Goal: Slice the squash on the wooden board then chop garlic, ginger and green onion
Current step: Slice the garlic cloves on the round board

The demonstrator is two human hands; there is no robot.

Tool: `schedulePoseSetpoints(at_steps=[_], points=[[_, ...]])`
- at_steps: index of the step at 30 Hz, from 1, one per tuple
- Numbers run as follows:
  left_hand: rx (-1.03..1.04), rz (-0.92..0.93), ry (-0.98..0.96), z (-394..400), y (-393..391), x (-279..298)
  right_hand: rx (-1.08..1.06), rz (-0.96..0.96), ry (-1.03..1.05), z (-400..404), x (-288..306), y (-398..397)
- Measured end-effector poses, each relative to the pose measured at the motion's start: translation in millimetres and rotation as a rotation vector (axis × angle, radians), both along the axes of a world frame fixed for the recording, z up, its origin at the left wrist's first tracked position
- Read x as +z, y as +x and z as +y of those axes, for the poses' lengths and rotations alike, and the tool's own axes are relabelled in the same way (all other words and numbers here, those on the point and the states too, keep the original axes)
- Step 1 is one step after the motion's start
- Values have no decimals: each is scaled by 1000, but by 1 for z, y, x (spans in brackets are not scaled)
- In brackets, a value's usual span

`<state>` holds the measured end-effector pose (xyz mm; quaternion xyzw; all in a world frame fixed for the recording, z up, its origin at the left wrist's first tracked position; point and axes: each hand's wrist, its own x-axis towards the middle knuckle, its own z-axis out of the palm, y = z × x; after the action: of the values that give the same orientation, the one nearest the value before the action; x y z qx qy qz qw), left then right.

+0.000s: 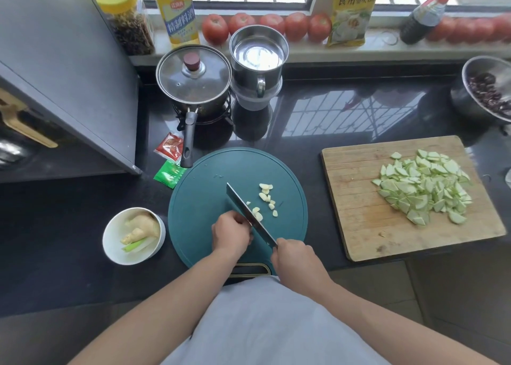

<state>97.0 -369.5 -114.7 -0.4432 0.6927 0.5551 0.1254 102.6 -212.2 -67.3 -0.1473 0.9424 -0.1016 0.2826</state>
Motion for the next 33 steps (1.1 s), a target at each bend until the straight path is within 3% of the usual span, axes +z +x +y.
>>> schedulePoseSetpoints(at_steps=[11,16,18,22,28,33], points=[[-23,-73,-41,-2,-3,-2,-155,-7,-137,-23,5,-26],[-249,-55,-88,-16,-19,7,-133,34,-114,7,8,-13],[-149,-68,-49,-32,-21,7,-122,-4,-108,9,5,-9],[154,-83,55,-70,10,11,-31,-51,-74,4,-1,-13],[117,46,21,-86,45,28,82,81,-3,9,0,-68],[85,157,-75,-83,37,42,370,260,63,19,0,-97]])
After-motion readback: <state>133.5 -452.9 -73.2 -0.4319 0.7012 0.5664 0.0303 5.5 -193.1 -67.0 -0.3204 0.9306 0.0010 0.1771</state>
